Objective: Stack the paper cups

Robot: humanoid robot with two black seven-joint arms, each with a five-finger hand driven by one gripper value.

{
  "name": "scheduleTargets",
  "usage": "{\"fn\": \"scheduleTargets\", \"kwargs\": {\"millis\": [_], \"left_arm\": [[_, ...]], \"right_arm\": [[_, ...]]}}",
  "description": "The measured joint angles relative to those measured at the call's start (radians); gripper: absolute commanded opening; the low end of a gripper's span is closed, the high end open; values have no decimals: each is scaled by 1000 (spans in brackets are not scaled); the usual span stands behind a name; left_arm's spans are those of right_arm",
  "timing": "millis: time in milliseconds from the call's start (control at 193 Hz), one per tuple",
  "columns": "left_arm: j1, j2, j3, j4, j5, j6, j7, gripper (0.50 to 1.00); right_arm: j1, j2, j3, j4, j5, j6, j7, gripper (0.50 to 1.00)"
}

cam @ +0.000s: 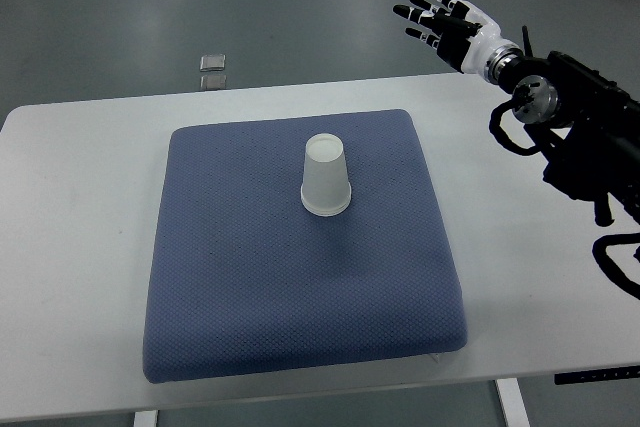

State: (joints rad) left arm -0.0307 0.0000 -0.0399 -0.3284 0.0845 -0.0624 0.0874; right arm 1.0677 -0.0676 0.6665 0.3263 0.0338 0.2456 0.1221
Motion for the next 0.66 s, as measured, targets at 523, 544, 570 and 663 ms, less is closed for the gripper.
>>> {"fn": "scheduleTargets", "kwargs": {"millis": [523, 544, 570, 663], "left_arm": [[0, 0, -2, 0, -1, 0, 0, 1000], [0, 0, -2, 0, -1, 0, 0, 1000], [0, 0, -2, 0, -1, 0, 0, 1000], [0, 0, -2, 0, -1, 0, 0, 1000]], "right_arm": [[-135, 68, 82, 2, 123, 85, 140, 915], [-138, 68, 81, 2, 122, 86, 141, 915], [-143, 68, 79, 2, 122, 86, 141, 915], [-149, 68, 72, 2, 116, 86, 146, 915]]}}
